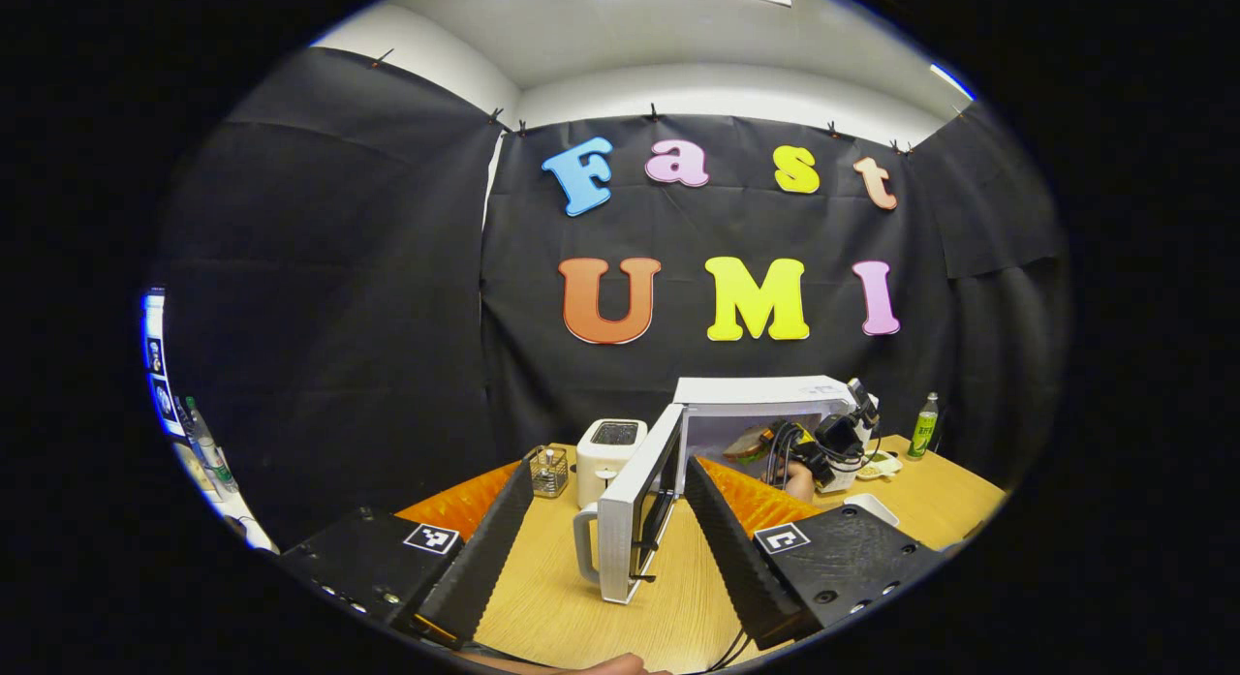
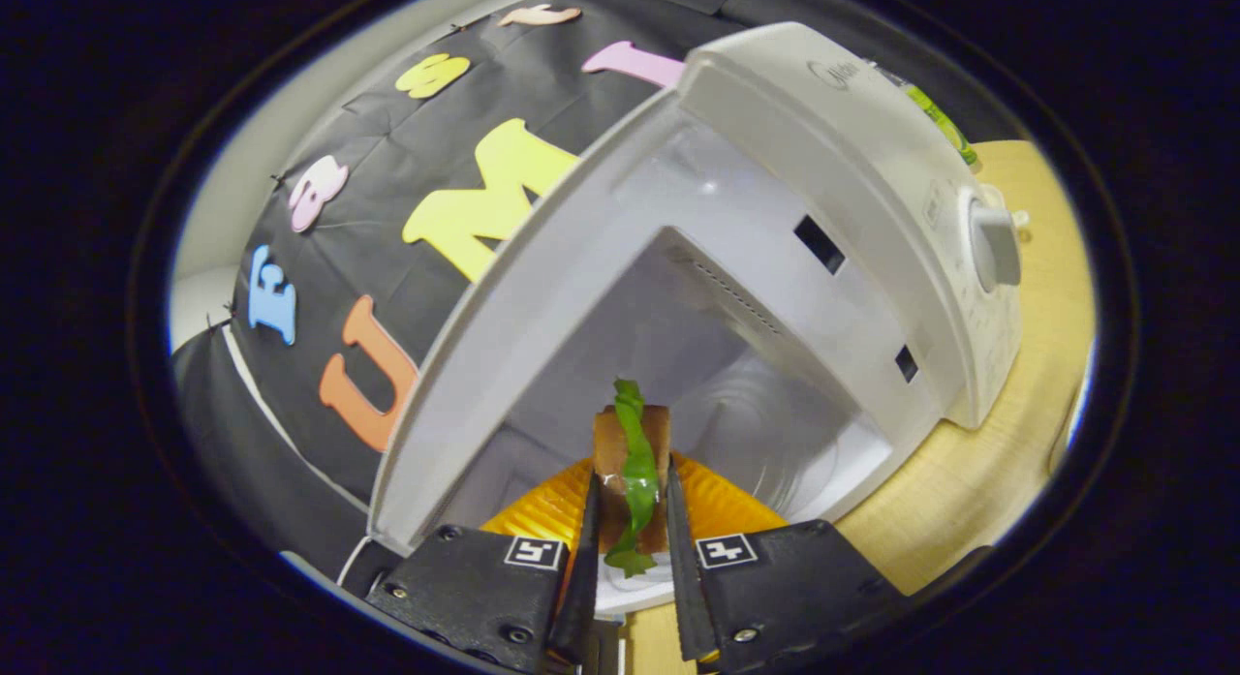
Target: Open the microwave oven with the left hand, put the food in, and close the microwave oven.
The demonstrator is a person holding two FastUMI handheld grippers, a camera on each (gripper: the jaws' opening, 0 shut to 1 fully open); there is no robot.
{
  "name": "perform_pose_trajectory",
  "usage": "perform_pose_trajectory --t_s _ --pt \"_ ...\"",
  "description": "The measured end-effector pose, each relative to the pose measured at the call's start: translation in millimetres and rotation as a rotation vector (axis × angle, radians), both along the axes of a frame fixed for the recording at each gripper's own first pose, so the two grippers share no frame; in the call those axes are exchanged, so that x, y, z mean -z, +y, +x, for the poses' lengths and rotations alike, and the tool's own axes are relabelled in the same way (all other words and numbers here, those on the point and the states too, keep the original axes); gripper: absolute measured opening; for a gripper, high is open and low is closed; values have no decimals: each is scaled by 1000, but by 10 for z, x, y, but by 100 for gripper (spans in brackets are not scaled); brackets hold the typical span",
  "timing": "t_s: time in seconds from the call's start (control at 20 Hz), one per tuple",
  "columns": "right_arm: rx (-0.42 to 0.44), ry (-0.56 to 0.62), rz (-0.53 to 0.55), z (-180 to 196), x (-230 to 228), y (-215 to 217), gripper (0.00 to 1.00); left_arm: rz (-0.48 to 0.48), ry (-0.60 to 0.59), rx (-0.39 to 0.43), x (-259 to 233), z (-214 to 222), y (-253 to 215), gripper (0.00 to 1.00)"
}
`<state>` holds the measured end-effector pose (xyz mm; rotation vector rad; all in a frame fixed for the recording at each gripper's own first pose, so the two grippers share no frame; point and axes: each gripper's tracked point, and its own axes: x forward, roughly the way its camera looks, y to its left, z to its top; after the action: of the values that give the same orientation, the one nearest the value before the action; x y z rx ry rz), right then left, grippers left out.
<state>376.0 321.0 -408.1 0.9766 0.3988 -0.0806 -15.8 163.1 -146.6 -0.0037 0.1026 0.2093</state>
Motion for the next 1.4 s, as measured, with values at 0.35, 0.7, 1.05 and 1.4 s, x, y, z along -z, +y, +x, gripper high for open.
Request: perform_pose_trajectory --t_s 0.35,0.7,1.05,1.4 --pt "-4 14 -169 92 248 -12 36 31 20 -12 46 74 23 95" --pt "26 -40 -553 20 385 -269 69 41 27 -10 75 -10 12 95" --pt "-80 -121 -627 -375 180 -98 92 58 65 -34 285 -201 187 96" --pt "-168 -125 -643 -1171 -13 -122 91 58 49 -76 258 -276 500 95"
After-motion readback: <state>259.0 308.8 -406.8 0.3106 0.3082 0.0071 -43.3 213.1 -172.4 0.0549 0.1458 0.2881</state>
